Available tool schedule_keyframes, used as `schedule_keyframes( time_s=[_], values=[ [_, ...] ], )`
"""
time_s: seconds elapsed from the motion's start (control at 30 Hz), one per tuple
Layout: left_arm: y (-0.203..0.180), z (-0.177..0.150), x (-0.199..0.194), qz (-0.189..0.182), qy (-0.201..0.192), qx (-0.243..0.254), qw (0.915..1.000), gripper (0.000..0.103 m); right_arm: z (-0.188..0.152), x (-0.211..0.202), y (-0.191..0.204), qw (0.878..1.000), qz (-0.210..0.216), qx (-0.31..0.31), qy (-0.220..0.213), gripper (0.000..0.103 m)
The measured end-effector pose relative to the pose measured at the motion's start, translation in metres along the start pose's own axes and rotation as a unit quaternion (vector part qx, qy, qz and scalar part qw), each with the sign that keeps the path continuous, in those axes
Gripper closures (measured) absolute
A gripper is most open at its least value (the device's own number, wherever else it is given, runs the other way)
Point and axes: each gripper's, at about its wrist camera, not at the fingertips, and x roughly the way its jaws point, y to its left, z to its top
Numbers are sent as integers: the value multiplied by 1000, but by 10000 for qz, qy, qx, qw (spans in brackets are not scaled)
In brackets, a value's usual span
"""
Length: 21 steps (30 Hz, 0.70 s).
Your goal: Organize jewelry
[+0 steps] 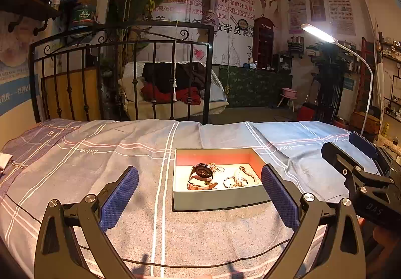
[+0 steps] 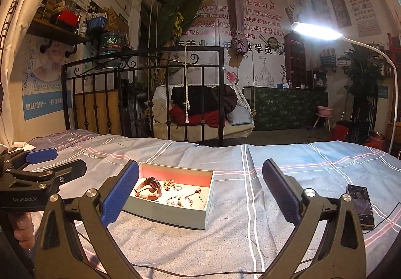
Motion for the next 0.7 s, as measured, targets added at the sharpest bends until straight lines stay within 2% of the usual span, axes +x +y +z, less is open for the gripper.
schedule_keyframes(
  time_s=[0.3,0.63,0.7],
  values=[
    [0,0,1,74,25,21,10000,7,1,2,1,10000,74,-38,29,6],
    [-2,0,2,-11,84,16,10000,7,-3,6,2,9998,137,-36,107,6],
    [-2,-1,2,78,88,-20,9999,7,-3,7,3,9999,127,-40,108,6]
  ],
)
